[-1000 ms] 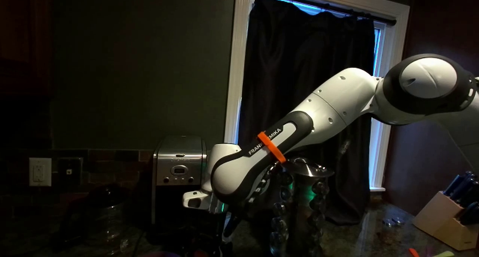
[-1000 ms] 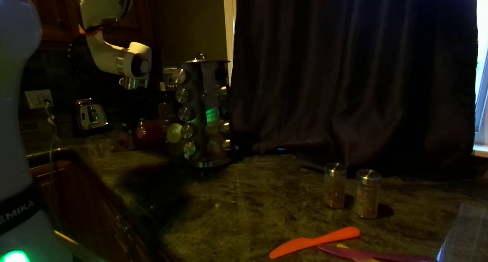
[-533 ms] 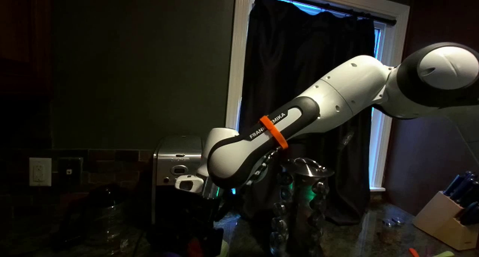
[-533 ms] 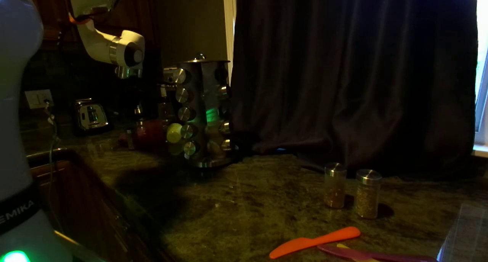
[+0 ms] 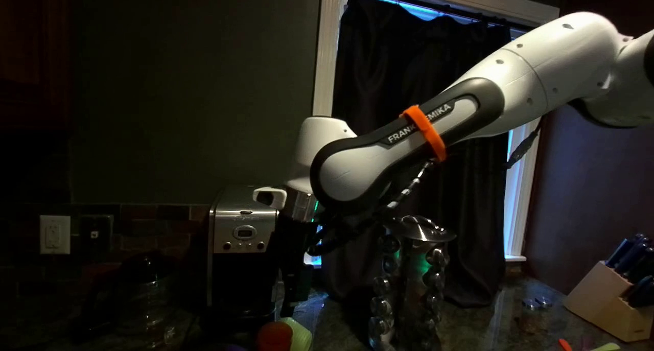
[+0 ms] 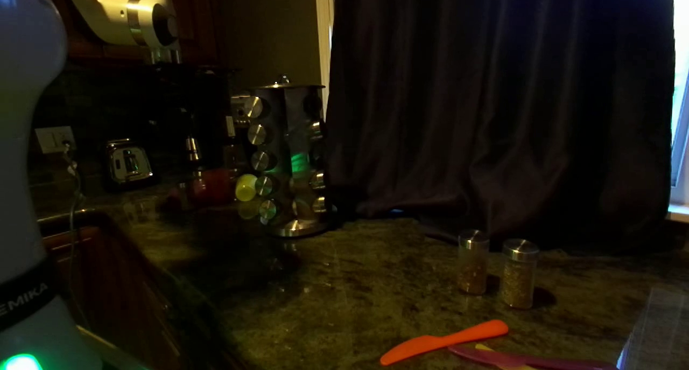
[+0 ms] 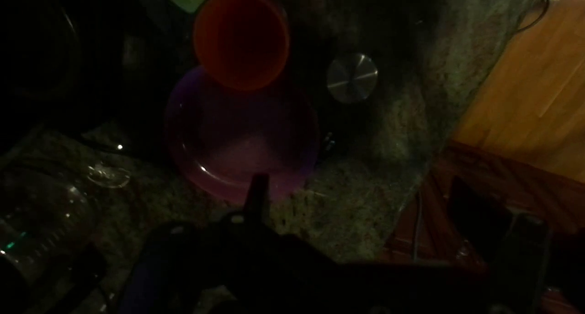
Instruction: Put a jar on the countertop
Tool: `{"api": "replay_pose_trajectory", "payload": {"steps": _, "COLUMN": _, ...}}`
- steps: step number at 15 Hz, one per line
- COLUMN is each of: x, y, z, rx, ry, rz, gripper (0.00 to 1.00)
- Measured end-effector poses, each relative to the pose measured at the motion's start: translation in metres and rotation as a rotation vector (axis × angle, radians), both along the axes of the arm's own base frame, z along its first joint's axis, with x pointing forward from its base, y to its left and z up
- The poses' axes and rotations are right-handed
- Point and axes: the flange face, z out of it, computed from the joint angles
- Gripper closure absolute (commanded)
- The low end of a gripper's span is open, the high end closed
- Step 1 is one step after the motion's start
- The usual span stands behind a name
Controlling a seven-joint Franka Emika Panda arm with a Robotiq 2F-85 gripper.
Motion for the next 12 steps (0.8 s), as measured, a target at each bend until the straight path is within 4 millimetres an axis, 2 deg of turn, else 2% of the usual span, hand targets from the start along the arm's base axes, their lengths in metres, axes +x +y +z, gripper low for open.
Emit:
{"api": "replay_pose_trajectory", "payload": {"steps": 5, "x": -0.039, "y": -0.026, "z": 0.025, "rx": -0.128, "ry": -0.033, "rz": -0.231, "gripper": 0.0}}
{"api": "replay_pose_trajectory", "payload": {"steps": 9, "x": -0.065, "y": -0.043, "z": 0.03, "rx": -0.259, "ry": -0.005, "rz": -0.415, "gripper": 0.0}}
{"api": "replay_pose_trajectory", "payload": {"steps": 12, "x": -0.072, "y": -0.045, "z": 0.031, "rx": -0.294, "ry": 0.011, "rz": -0.461, "gripper": 0.0}}
